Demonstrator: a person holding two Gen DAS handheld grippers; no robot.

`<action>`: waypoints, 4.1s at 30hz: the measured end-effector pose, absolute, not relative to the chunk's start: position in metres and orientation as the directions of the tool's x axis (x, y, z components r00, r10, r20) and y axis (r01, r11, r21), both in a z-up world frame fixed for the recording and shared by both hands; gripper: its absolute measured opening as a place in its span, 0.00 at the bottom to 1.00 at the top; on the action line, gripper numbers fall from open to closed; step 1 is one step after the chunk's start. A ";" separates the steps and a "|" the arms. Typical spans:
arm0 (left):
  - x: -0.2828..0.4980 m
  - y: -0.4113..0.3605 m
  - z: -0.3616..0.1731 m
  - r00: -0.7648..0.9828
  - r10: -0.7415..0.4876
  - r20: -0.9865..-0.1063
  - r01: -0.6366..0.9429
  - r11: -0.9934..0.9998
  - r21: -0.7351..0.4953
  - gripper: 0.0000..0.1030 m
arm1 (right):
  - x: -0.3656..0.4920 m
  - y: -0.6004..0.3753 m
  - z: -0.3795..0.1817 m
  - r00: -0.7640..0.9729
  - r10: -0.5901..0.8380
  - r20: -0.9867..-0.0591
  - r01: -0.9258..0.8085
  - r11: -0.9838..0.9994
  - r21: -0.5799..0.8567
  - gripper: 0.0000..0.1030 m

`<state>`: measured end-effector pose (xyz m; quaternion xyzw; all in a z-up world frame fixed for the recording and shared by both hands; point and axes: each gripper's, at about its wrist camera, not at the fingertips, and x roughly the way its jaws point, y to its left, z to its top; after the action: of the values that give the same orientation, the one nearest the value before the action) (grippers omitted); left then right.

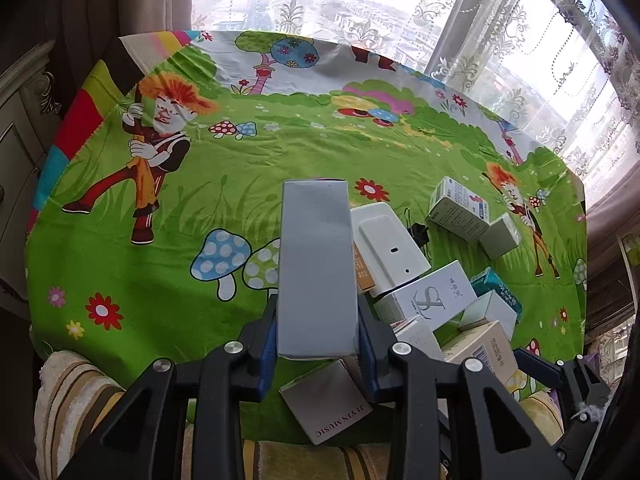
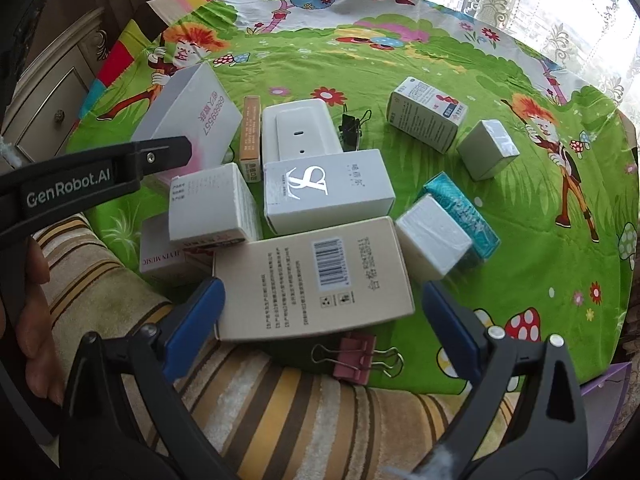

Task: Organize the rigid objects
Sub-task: 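Grasp the beige barcode box with the right tool while the left tool holds the grey box, then carry both boxes into the purple-rimmed storage box and release them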

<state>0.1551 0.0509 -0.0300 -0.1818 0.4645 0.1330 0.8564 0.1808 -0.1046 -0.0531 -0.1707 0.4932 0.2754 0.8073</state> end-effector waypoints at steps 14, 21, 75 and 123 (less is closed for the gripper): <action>0.151 0.045 -0.021 0.575 0.064 -0.816 -0.375 0.907 -0.193 0.34 | 0.175 -0.100 -0.054 0.348 0.298 -0.889 -0.654 0.756 -0.003 0.95; 0.140 0.043 -0.005 0.633 0.075 -0.770 -0.361 0.909 -0.209 0.34 | 0.161 -0.103 -0.036 0.426 0.333 -0.841 -0.661 0.749 -0.037 0.87; 0.137 0.054 -0.013 0.642 0.011 -0.766 -0.362 0.886 -0.290 0.34 | 0.182 -0.084 -0.056 0.287 0.299 -0.910 -0.772 0.634 -0.035 1.00; 0.119 -0.051 0.033 0.671 -0.266 -0.692 -0.057 0.912 -0.406 0.34 | 0.164 -0.282 0.012 0.511 0.368 -0.777 -0.359 0.913 0.196 0.99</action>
<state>0.1192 -0.0511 0.0331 -0.2014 0.4014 -0.0587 0.8915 0.1642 -0.2817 0.0118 0.0050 0.4484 0.2089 0.8691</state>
